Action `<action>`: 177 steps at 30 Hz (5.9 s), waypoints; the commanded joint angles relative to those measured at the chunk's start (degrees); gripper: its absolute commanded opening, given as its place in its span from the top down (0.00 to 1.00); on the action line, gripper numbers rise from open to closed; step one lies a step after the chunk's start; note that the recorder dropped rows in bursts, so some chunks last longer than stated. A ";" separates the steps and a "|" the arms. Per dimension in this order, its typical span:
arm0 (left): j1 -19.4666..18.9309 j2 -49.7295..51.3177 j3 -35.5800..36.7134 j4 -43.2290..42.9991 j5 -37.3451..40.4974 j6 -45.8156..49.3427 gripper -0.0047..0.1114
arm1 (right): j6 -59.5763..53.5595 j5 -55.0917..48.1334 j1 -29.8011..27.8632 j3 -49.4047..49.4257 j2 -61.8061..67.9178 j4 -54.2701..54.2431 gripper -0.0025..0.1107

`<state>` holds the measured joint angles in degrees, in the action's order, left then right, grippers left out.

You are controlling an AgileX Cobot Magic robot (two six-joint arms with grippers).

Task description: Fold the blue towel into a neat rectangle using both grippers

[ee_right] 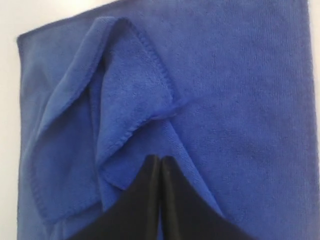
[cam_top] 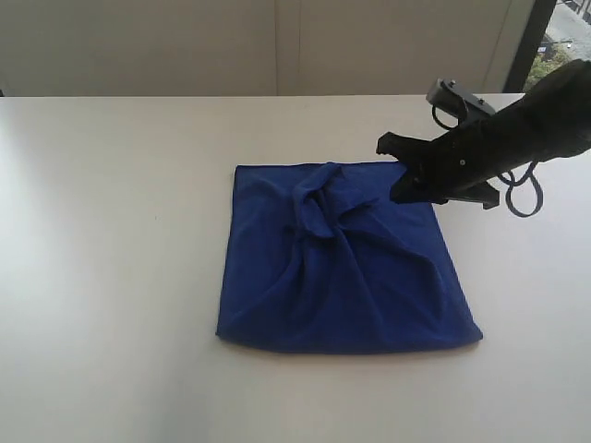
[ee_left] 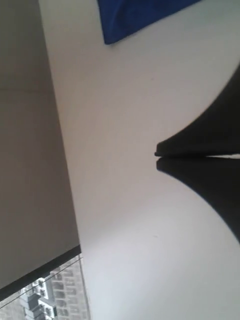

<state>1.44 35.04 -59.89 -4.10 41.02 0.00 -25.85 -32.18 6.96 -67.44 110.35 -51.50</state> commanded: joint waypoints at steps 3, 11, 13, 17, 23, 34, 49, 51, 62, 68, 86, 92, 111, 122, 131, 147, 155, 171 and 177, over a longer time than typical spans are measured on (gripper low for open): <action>-0.12 -0.30 0.44 4.74 -3.10 -0.44 0.96 | -3.14 2.49 -0.49 0.09 2.27 -4.72 0.98; -0.12 12.97 9.41 27.60 -5.60 6.02 0.96 | -11.49 -2.40 -0.49 -1.73 5.22 -16.35 0.86; 0.49 22.98 12.72 42.05 -9.41 15.02 0.96 | -11.26 -1.72 -0.49 -2.72 5.22 -16.97 0.81; 4.83 36.17 12.90 60.50 -14.18 30.13 0.96 | -11.26 1.10 -0.49 -2.78 5.35 -17.53 0.73; 14.89 53.70 7.94 70.85 -19.65 37.77 0.96 | -11.26 1.76 -0.49 -2.78 8.14 -22.48 0.62; 19.98 60.38 2.13 71.62 -21.73 37.77 0.96 | -12.94 -1.95 0.44 -6.47 13.20 -25.78 0.66; 19.98 60.38 2.13 71.35 -20.55 37.77 0.96 | -12.84 1.41 0.44 -6.72 12.39 -23.06 0.66; 19.98 60.38 2.13 71.35 -20.55 37.77 0.96 | -12.72 1.67 0.44 -6.72 12.39 -22.76 0.66; 19.98 60.38 2.13 71.35 -20.55 37.77 0.96 | -12.72 0.64 0.99 -6.72 13.79 -23.10 0.82; 19.98 60.38 2.13 71.35 -20.55 37.77 0.96 | -12.72 0.88 0.99 -6.72 12.65 -23.25 0.98; 25.66 66.59 0.13 74.98 -20.80 39.09 0.96 | -18.97 4.27 0.99 -6.72 4.87 -13.28 0.98; 30.85 72.86 -5.68 83.34 -21.57 42.24 0.96 | -17.31 4.69 0.99 -6.72 4.74 -9.49 0.98; 32.98 78.63 -8.10 94.04 -26.99 41.86 0.57 | -17.31 4.32 0.99 -6.72 4.74 -9.48 0.98; 32.98 79.66 -9.43 94.04 -25.93 41.84 0.57 | -17.31 4.21 0.99 -6.72 4.74 -9.48 0.98; 32.98 79.55 -9.43 89.79 -20.98 41.73 0.57 | -17.31 4.21 0.99 -6.72 4.74 -9.48 0.98; 32.98 79.55 -9.43 80.41 -28.14 29.93 0.57 | -17.31 4.23 0.99 -6.49 4.74 -9.48 0.98; 32.98 80.76 -9.55 84.27 -28.87 29.93 0.57 | -17.31 4.23 0.99 -6.49 4.74 -9.48 0.98; 32.98 82.39 -13.19 87.13 -26.31 31.21 0.57 | -17.84 4.08 0.99 -6.49 4.74 -9.48 0.98; 32.98 82.28 -13.19 87.11 -21.79 30.61 0.57 | -17.84 4.08 0.99 -6.49 4.74 -9.48 0.98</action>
<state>34.14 117.39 -72.89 82.36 15.76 30.78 -43.22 -27.79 8.03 -74.08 115.69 -61.24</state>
